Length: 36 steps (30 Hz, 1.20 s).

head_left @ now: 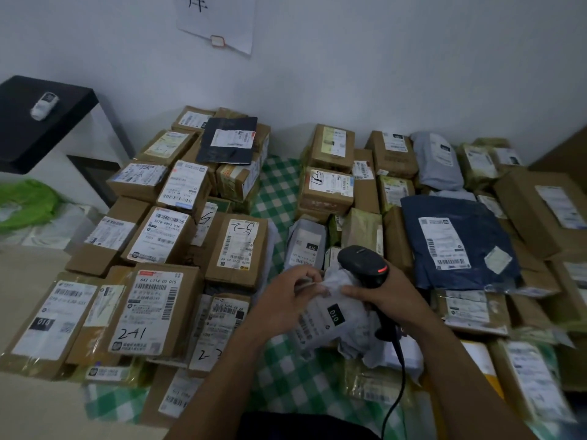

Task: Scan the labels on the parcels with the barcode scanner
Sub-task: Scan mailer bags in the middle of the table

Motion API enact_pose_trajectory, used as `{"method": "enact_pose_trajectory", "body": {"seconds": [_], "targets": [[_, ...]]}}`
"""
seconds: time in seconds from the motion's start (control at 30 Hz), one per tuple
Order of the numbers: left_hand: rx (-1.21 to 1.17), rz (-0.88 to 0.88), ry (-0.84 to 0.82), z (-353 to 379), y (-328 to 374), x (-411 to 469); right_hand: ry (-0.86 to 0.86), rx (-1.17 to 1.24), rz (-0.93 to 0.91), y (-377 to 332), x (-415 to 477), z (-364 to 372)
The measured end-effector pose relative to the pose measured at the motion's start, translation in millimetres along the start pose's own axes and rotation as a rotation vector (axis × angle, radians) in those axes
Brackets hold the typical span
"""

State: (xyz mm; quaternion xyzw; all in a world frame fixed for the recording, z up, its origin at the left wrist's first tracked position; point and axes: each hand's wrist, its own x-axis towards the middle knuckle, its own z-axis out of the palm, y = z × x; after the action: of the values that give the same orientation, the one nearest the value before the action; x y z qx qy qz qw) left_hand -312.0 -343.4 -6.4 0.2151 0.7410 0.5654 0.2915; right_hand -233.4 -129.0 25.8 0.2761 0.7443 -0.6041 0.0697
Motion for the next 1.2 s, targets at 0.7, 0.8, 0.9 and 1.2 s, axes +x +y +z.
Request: {"method": "enact_pose_trajectory", "body": {"seconds": [0.7, 0.8, 0.9, 1.2], "targets": [[-0.438, -0.154, 0.416, 35.4, -4.5, 2.8, 0.399, 0.438, -0.060, -11.2, 14.1, 13.6], [-0.558, -0.100, 0.525, 47.4, -3.2, 8.4, 0.387, 0.431, -0.063, -10.9, 11.8, 25.0], [-0.583, -0.061, 0.571, 44.6, 1.1, 12.7, 0.390, 0.426, -0.063, -10.1, 6.6, 29.3], [-0.248, 0.073, 0.513, -0.1, -4.2, 41.1, 0.274, 0.093, -0.154, -34.7, -10.4, 17.3]]}}
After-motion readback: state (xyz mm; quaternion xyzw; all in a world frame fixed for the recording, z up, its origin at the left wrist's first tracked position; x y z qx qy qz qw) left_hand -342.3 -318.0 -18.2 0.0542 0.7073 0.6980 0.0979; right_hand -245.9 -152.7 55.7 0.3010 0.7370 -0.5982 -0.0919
